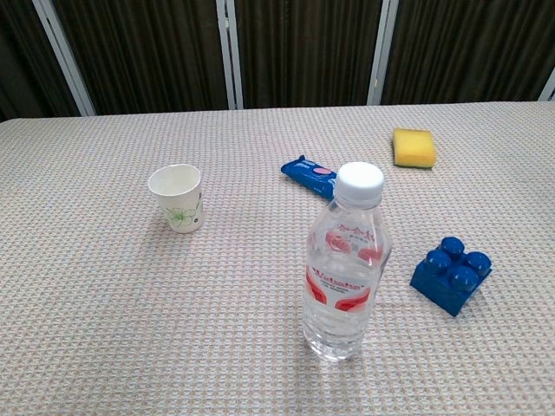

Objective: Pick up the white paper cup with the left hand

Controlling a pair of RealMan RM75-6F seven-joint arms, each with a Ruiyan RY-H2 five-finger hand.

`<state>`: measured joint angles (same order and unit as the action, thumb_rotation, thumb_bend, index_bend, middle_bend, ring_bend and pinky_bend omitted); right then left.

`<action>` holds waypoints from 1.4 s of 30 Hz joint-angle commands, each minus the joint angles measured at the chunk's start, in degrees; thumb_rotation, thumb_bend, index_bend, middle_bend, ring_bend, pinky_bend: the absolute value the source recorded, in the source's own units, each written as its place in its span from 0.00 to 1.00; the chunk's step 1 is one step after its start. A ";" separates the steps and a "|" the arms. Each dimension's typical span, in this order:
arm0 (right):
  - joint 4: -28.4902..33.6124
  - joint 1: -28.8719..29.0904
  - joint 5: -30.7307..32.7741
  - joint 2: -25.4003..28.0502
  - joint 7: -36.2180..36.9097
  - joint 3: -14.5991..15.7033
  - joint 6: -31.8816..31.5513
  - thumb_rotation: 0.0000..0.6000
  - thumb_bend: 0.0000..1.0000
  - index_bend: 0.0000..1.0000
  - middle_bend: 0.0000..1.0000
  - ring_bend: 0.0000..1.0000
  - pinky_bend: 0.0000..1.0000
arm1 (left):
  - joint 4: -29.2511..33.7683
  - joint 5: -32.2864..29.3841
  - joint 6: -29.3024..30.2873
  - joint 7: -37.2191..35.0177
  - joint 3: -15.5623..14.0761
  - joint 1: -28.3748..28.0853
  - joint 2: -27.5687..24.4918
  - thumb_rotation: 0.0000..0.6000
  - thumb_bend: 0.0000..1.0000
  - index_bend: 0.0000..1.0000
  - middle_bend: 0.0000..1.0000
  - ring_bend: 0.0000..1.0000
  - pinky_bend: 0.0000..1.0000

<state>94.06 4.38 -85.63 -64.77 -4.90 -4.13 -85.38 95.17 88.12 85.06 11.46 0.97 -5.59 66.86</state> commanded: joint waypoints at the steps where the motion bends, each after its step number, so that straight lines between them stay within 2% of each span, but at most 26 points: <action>1: -0.01 -0.04 0.02 -0.07 -0.18 0.01 -0.06 1.00 0.05 0.09 0.00 0.00 0.00 | 0.03 -0.03 -0.08 0.08 -0.04 -0.02 -0.04 1.00 0.14 0.00 0.00 0.00 0.00; 19: 0.53 -0.20 0.50 0.48 -0.36 0.23 0.45 1.00 0.05 0.09 0.00 0.00 0.00 | 1.40 -0.64 -2.17 0.04 -0.19 -0.94 -0.63 1.00 0.14 0.00 0.00 0.00 0.00; 22: 0.80 -0.33 0.27 0.67 -0.23 0.27 0.15 1.00 0.05 0.09 0.00 0.00 0.00 | 2.45 -0.48 -3.05 0.76 0.09 -1.76 -1.09 1.00 0.14 0.00 0.00 0.00 0.00; 23: 0.94 -0.38 0.24 0.77 -0.08 0.33 0.16 1.00 0.05 0.09 0.00 0.00 0.00 | 3.51 -0.63 -4.91 1.73 1.20 -3.61 -1.40 1.00 0.14 0.00 0.00 0.00 0.00; 29: 1.29 -0.41 -0.25 1.00 0.24 0.47 0.03 1.00 0.05 0.09 0.00 0.00 0.00 | 8.23 -6.97 -13.71 7.63 5.36 -10.10 -2.27 1.00 0.14 0.00 0.00 0.00 0.00; 33: 1.25 -0.38 -0.08 1.14 0.65 0.60 0.46 1.00 0.05 0.09 0.00 0.00 0.00 | 11.49 -15.02 -20.74 14.34 8.72 -15.92 -1.82 1.00 0.14 0.01 0.00 0.00 0.00; 42: 1.28 -0.46 0.42 1.85 2.68 0.31 0.56 1.00 0.05 0.09 0.00 0.00 0.00 | 13.33 -29.55 -26.50 24.83 13.45 -25.76 2.18 1.00 0.14 0.11 0.00 0.00 0.00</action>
<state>95.37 3.93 -85.31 -63.00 -2.40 -3.74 -84.83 107.74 61.96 60.42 33.28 12.65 -28.32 67.36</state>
